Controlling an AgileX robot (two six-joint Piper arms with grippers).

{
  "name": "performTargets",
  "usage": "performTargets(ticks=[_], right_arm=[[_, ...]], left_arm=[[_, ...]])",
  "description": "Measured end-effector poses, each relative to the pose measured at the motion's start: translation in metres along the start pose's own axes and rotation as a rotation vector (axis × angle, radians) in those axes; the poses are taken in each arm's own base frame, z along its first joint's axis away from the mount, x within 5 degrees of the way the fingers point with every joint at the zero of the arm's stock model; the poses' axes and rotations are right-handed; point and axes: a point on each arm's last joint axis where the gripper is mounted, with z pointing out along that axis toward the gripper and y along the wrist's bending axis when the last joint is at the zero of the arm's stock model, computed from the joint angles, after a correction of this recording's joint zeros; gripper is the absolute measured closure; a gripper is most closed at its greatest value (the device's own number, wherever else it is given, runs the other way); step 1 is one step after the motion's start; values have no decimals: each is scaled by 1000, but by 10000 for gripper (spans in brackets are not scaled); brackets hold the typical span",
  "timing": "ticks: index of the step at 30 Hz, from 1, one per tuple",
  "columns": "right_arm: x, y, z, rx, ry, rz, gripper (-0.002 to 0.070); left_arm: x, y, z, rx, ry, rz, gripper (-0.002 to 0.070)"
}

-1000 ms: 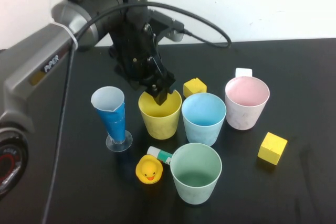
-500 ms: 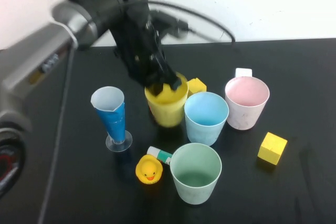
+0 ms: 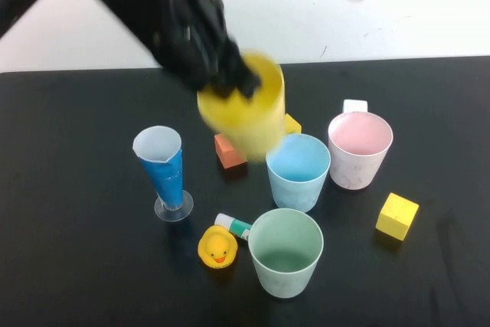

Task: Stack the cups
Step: Place the yellow cup on the green cup

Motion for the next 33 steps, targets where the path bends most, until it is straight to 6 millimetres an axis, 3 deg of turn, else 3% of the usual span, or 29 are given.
performTargets(ticks=[6,12,23,25,31,33], right_arm=[[0,0,0,-2,4,2,679],[0,0,0,-2,4,2,679],[0,0,0,-3,4,4,679],[0,0,0,-5,5,8,679],[0,1,0,-10,4,19,678],[0,1,0,-10,4,19,678]], left_arm=[[31,-28,3,64,96,48,665],[31,-34,24,126,142,26,665],[29,-35,86,182,268,1,653],[30,-34,94,184,286,-2,615],[29,-34,96,183,287,-2,391],[29,-34,90,182,273,-1,368]])
